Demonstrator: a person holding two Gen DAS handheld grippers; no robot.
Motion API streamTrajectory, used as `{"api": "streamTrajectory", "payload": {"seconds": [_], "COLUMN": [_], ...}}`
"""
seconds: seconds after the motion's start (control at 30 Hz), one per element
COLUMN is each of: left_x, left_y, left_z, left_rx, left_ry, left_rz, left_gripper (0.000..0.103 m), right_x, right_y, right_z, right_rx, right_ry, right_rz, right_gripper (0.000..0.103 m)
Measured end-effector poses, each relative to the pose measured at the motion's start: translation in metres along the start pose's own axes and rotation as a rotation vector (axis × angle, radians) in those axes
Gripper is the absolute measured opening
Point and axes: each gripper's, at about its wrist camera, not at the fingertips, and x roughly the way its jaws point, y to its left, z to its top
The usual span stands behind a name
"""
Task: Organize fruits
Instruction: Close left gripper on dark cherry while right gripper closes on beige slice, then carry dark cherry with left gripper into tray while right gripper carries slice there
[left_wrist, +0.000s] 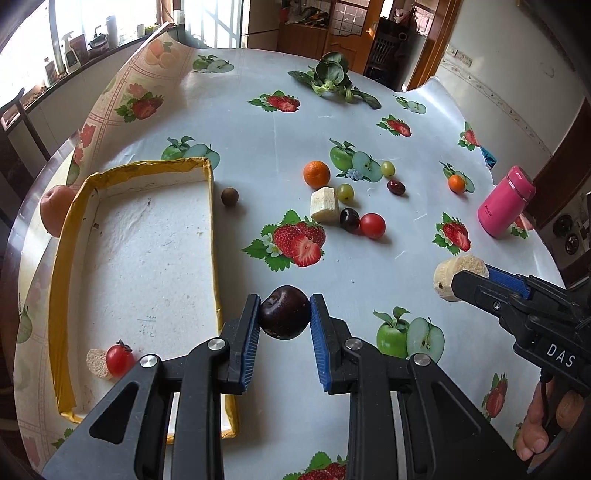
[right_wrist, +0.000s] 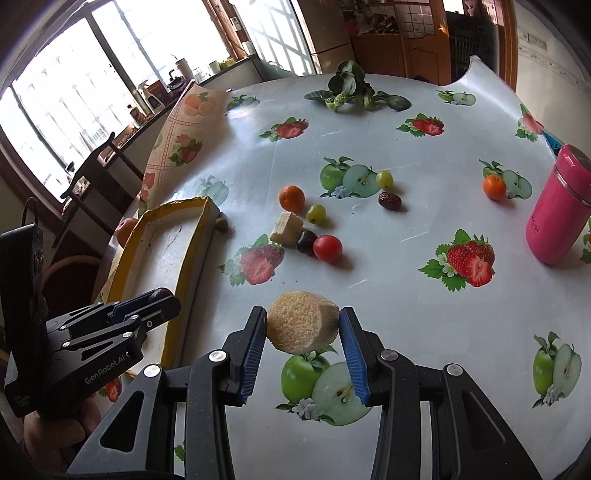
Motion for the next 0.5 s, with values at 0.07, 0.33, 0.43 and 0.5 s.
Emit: {"api": "streamTrajectory", "payload": {"seconds": [0.07,0.33,0.43,0.5], "left_x": [-0.005,-0.019,-0.021,-0.023], "left_y": [0.009,0.042,0.053,0.060], "left_z": [-0.003,-0.015,-0.019,-0.022], "left_rx": [-0.013,-0.066,-0.086,-0.102], "left_ry": [-0.006,-0.020,-0.020,-0.023], "left_rz": [0.008,0.046,0.055,0.059], "left_gripper": [0.024,0.024,0.024,0.024], "right_x": [-0.002,-0.001,0.001,0.003], "right_y": [0.012,0.056,0.071,0.079], "right_z": [-0.002,-0.008,-0.011,-0.013], "right_rx": [-0.018,-0.081,-0.106,-0.121], "right_ry": [-0.001,0.014,0.022,0.028], "right_rz": [0.012,0.062,0.074,0.079], "right_gripper": [0.041,0.041,0.041,0.041]}}
